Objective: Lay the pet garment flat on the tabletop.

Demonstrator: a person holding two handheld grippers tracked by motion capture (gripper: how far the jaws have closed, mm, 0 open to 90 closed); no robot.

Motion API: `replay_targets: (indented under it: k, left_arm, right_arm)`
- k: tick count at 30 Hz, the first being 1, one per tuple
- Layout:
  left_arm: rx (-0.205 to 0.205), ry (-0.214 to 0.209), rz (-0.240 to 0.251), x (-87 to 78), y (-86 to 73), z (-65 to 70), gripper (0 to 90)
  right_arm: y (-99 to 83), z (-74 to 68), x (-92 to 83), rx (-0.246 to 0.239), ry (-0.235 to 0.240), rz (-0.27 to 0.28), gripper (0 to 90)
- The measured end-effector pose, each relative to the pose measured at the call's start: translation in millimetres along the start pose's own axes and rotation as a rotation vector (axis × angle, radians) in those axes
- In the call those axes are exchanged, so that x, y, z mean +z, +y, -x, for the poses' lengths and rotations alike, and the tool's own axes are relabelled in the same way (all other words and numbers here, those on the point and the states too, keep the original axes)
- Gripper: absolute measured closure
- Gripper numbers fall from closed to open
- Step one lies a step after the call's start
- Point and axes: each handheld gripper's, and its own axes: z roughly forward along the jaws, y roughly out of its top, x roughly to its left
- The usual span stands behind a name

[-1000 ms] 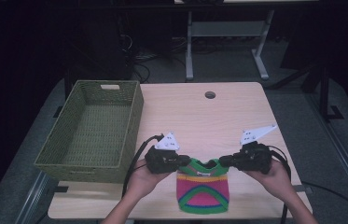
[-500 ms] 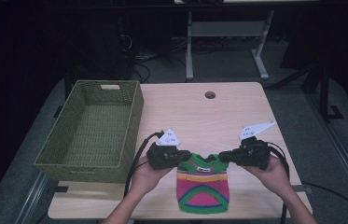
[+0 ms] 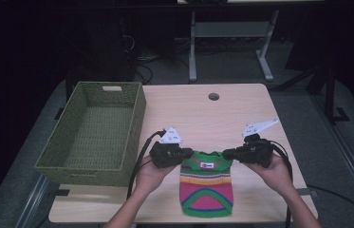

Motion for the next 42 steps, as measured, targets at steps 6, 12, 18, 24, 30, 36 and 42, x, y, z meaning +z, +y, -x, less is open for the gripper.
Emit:
replay_targets:
  k: [6,12,18,24,30,36,42]
  left_arm:
    - [-0.018,0.006,0.002,4.2,-0.7,-6.0,83.7]
    - [-0.034,0.018,0.007,7.2,-1.8,-12.0,83.7]
    - [-0.056,0.023,0.015,11.1,-3.2,-19.1,83.7]
    - [-0.067,0.032,0.015,16.8,-4.1,-25.0,83.7]
    - [-0.090,0.046,0.026,22.8,-5.1,-30.4,83.7]
    - [-0.102,0.054,0.024,28.6,-6.5,-34.8,83.6]
    - [-0.116,0.065,0.018,33.5,-7.8,-38.9,83.6]
  right_arm:
    - [1.5,7.2,3.7,0.022,-0.010,0.003,83.2]
    - [5.3,12.4,7.4,0.025,-0.016,0.007,83.3]
    - [7.1,17.7,11.9,0.043,-0.028,0.004,83.2]
    - [6.9,24.1,15.5,0.059,-0.036,0.008,83.2]
    - [8.1,29.3,19.4,0.070,-0.047,0.009,83.0]
    - [9.3,33.4,23.7,0.065,-0.065,0.001,83.0]
    - [8.7,40.1,28.1,0.086,-0.067,-0.002,83.0]
